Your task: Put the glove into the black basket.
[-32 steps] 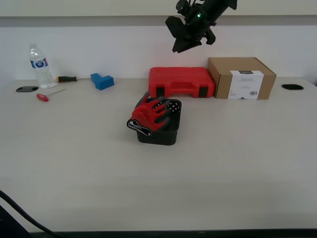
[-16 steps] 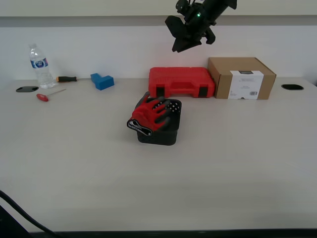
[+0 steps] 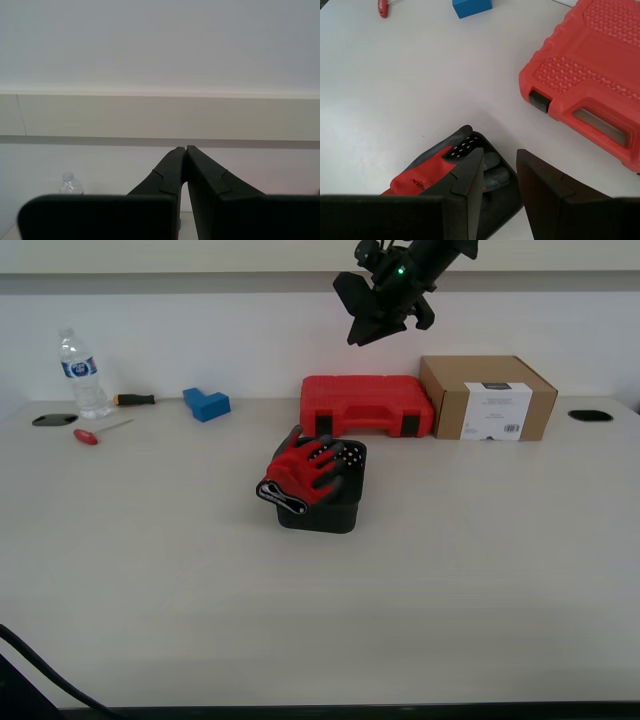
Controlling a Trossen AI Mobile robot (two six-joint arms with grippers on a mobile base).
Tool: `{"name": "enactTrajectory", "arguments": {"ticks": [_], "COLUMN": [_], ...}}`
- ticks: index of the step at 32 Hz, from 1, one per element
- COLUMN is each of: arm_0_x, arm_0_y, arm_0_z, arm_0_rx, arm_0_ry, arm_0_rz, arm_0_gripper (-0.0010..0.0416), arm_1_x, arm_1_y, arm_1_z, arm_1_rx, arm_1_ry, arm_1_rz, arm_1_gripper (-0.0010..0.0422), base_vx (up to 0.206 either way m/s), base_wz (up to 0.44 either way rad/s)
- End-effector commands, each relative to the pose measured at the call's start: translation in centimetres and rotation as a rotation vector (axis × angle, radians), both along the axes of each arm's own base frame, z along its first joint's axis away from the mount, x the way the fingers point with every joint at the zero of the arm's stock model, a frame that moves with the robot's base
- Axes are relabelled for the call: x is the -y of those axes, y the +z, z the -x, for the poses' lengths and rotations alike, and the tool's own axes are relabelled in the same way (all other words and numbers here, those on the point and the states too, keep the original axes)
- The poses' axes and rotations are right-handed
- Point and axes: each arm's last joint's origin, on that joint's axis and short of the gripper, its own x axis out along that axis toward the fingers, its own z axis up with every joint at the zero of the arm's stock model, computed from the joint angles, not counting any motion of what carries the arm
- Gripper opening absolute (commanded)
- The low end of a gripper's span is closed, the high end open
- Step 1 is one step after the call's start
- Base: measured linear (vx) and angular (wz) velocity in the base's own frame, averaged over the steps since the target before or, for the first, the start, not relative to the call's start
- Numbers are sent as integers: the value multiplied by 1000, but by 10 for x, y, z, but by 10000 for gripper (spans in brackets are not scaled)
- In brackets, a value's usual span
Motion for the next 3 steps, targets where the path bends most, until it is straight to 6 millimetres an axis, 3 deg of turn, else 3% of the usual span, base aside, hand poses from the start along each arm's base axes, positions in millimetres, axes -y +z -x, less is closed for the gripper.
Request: {"name": "enactTrajectory", "arguments": {"ticks": [1,3], "arm_0_x": [0,0], "arm_0_y": [0,0], "arm_0_z": [0,0], "arm_0_rx": [1,1], "arm_0_ry": [4,4], "arm_0_rz": [-1,-1], "arm_0_gripper": [92,92], "arm_1_x": [0,0], "arm_1_y": [1,1], "arm_1_z": [0,0], "arm_1_rx": [4,4], "arm_1_ry": [0,0], "arm_1_rz": [0,0], "arm_1_gripper": [0,0], "base_vx": [0,0], "base_wz": [0,0]}}
